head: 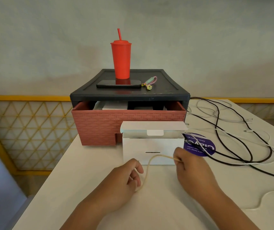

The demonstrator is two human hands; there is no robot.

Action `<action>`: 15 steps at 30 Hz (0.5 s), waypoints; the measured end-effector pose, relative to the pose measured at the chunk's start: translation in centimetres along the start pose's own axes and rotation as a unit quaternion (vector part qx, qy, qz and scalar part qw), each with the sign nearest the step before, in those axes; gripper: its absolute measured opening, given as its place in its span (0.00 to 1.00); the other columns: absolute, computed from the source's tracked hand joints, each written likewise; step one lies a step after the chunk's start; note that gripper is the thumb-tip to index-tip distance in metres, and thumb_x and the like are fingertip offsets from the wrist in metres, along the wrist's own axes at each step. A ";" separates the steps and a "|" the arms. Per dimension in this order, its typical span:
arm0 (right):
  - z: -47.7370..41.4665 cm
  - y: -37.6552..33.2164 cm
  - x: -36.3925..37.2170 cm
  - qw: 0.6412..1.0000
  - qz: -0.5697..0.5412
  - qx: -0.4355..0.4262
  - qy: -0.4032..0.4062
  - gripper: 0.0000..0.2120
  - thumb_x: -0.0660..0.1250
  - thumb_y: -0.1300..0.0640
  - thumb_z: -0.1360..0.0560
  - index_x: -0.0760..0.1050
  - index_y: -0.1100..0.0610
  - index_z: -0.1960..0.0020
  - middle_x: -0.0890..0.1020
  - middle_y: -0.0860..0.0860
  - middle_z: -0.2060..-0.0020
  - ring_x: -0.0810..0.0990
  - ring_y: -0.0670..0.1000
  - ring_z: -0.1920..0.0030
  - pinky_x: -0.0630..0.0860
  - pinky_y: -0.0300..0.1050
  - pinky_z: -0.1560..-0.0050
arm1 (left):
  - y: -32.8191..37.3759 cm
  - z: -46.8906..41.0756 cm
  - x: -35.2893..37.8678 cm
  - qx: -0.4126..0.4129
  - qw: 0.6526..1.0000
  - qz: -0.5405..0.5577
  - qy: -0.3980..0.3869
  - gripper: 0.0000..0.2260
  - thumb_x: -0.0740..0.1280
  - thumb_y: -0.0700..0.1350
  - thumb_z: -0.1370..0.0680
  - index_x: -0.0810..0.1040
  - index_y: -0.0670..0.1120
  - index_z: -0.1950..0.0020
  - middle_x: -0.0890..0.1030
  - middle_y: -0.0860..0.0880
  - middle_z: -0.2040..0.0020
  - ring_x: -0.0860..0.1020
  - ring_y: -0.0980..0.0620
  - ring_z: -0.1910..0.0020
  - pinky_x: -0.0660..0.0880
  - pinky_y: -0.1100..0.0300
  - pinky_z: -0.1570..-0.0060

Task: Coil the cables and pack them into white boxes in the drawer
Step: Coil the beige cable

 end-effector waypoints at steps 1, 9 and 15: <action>-0.1 0.2 -0.7 0.999 -0.027 0.009 0.028 0.16 0.55 0.69 0.29 0.59 0.52 0.68 0.65 0.50 0.75 0.61 0.50 0.72 0.55 0.45 0.71 | -0.1 -0.1 0.1 -0.006 1.000 0.028 -0.012 0.16 0.57 0.34 0.25 0.69 0.57 0.54 0.77 0.56 0.62 0.71 0.61 0.66 0.69 0.65 0.59; -0.1 3.6 -3.8 0.960 -0.177 0.128 0.177 0.10 0.54 0.70 0.28 0.67 0.61 0.66 0.68 0.53 0.75 0.63 0.53 0.71 0.60 0.44 0.69 | 0.2 0.4 0.9 -0.001 0.992 -0.100 -0.075 0.04 0.67 0.52 0.25 0.72 0.59 0.55 0.71 0.57 0.61 0.69 0.62 0.62 0.66 0.69 0.58; 0.3 5.9 -6.5 0.921 -0.218 0.180 0.267 0.10 0.56 0.69 0.28 0.68 0.61 0.67 0.70 0.53 0.74 0.65 0.52 0.71 0.61 0.44 0.69 | -0.4 0.1 0.0 -0.015 0.992 -0.117 -0.039 0.15 0.57 0.50 0.20 0.71 0.53 0.66 0.71 0.54 0.60 0.72 0.57 0.59 0.67 0.64 0.54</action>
Point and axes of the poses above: each hand's wrist, its own z-axis away from the middle knuckle, its own x-axis out of the palm, y = z × x, the point moved 7 cm from there along -z, towards the middle knuckle
